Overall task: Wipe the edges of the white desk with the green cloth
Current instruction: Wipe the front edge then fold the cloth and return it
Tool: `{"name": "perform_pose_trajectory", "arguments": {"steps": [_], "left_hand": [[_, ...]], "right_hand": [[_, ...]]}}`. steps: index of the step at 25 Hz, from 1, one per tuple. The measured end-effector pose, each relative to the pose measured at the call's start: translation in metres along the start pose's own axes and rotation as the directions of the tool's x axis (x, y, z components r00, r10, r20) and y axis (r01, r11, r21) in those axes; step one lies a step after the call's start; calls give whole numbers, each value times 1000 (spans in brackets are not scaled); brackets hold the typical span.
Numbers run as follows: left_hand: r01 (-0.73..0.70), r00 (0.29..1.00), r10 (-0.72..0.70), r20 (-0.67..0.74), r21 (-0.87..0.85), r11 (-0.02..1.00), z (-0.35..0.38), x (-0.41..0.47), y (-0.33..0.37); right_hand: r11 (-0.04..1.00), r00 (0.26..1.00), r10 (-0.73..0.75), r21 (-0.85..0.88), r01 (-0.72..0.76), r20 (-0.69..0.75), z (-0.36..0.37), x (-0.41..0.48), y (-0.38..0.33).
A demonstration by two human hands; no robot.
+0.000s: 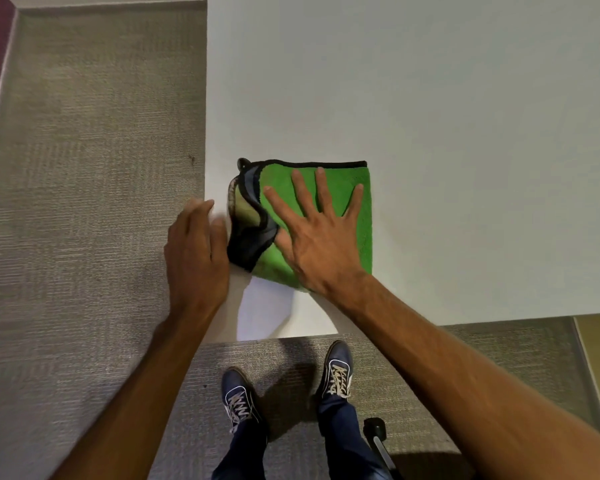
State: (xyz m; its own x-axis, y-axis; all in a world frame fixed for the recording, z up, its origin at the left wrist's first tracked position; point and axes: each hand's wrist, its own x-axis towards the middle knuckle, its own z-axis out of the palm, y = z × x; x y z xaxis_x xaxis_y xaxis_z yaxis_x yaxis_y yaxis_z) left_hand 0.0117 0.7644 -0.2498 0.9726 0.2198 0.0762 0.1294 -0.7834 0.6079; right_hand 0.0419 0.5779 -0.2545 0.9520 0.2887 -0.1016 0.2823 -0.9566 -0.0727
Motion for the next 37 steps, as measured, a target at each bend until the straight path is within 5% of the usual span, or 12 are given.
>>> {"name": "perform_pose_trajectory", "arguments": {"steps": [7,11,15,18,22,26,34,37], "left_hand": [[27,980,-40,193,67,997,2,-34,-7],[168,973,-173,152,41,985,0,-35,8],[144,984,-140,113,-33,989,-12,-34,-5],[108,976,-105,188,-5,994,-8,-43,-6],[-136,951,37,306,311,940,-3,-58,0],[-142,947,13,321,381,914,-6,-74,7],[-270,909,135,393,312,911,-13,-83,41],[-343,863,187,470,272,899,-11,-88,46]], "right_hand": [[865,871,491,117,-487,-8,-14,4,107],[930,934,354,124,-347,-41,-10,-4,58],[993,997,77,94,-75,-17,0,-36,-4],[999,999,-42,-11,41,-8,2,-47,13],[976,977,215,-37,-215,-6,-6,-44,57],[828,839,544,155,-538,5,-9,-53,61],[976,979,141,146,-162,145,-16,-107,-21],[944,975,194,252,-215,108,-29,-117,4]]}}
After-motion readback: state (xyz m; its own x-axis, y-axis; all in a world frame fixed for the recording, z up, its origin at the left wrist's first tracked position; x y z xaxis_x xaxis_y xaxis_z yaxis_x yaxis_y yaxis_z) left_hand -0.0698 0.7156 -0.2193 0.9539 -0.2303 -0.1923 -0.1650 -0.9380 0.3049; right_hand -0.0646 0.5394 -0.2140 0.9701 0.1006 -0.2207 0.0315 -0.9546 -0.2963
